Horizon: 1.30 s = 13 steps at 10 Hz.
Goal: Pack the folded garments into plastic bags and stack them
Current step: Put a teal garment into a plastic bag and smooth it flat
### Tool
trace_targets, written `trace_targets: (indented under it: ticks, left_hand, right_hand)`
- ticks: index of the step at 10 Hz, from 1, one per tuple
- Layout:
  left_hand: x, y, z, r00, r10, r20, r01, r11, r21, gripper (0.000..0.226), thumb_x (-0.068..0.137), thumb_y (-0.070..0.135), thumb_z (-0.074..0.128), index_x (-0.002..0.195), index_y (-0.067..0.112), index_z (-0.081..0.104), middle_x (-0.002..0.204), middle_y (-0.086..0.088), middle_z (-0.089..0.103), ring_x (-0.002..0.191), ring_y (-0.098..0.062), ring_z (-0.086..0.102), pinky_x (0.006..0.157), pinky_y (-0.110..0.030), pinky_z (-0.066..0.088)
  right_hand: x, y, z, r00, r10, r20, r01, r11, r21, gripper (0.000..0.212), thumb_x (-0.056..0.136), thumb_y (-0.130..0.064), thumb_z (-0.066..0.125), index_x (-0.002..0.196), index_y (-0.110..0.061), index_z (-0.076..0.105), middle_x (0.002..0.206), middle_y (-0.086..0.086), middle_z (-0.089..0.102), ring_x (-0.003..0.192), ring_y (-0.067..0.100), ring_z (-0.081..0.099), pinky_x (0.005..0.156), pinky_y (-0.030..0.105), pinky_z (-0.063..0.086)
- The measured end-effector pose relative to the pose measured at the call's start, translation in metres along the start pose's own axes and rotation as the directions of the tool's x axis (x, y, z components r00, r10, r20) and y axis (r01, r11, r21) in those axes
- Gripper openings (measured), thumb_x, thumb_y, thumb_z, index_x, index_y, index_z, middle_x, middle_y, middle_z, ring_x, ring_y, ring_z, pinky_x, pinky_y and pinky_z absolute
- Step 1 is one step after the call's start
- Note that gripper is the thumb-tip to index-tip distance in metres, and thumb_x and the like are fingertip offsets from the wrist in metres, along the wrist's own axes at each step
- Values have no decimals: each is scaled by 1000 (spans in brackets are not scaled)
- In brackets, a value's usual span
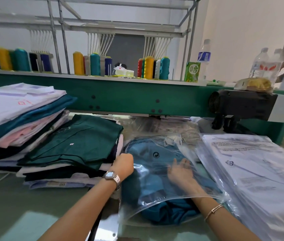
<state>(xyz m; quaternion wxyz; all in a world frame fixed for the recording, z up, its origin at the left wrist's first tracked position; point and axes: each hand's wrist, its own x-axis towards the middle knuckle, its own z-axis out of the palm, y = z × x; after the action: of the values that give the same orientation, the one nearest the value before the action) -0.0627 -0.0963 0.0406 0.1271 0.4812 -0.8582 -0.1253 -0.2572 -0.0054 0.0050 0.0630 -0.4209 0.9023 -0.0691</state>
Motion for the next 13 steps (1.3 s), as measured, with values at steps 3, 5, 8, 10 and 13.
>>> trace_targets:
  ticks: [3,5,8,10,13]
  left_hand:
    - [43,-11,19,919,-347,187,334,433,-837,38,99,5,37,133,-5,51,130,-20,57,123,-36,54,94,-36,47]
    - [53,-13,31,854,-403,329,456,275,-846,29,99,2,41,70,6,47,65,-9,45,56,-21,42,51,-29,35]
    - [59,-13,44,886,-431,172,380,463,-800,39,94,5,52,131,-7,45,94,-18,59,77,-27,55,63,-32,44]
    - [64,-1,35,900,-436,-9,280,594,-754,15,86,1,65,99,-3,68,95,-19,69,79,-28,65,70,-37,59]
    - [72,3,29,925,-373,72,324,676,-662,51,100,37,50,131,-4,51,132,-23,55,115,-34,55,87,-30,43]
  right_hand:
    - [26,1,0,1000,-12,-13,12,1000,-2,61,103,-44,11,154,-11,10,157,28,-1,146,42,-1,117,52,-4]
    - [46,8,6,990,69,-126,-56,993,104,46,99,-36,36,128,-1,47,119,18,50,114,31,49,100,36,39]
    - [53,9,11,981,58,-186,-43,996,84,49,94,-23,41,141,-12,38,150,10,29,138,28,29,113,37,23]
    - [52,26,11,933,154,-326,-20,925,379,58,92,-11,53,144,-2,29,149,16,29,137,25,27,110,33,22]
    - [54,-37,-1,952,-245,-181,259,964,56,56,103,-38,29,153,-19,14,162,6,4,149,25,4,118,43,8]
